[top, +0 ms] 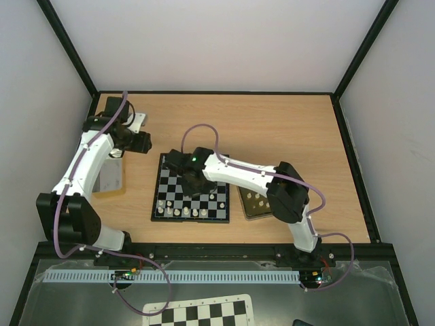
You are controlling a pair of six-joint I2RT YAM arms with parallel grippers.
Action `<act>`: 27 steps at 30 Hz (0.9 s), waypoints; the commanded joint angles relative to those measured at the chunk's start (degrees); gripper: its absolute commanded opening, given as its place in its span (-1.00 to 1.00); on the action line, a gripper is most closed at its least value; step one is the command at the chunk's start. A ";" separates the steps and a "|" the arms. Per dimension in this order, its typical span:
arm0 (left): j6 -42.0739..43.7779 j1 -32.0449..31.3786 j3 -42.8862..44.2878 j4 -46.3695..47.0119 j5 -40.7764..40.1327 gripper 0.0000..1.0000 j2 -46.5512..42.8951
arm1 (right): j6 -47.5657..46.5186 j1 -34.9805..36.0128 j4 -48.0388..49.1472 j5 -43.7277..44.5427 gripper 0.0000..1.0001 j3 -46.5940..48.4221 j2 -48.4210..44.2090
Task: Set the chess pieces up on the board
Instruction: Pick up the chess piece from the storage box.
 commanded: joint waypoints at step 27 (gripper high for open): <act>0.97 -0.60 3.67 -1.07 0.23 0.14 2.56 | -7.17 -32.66 -0.22 5.35 -0.32 -27.30 -26.67</act>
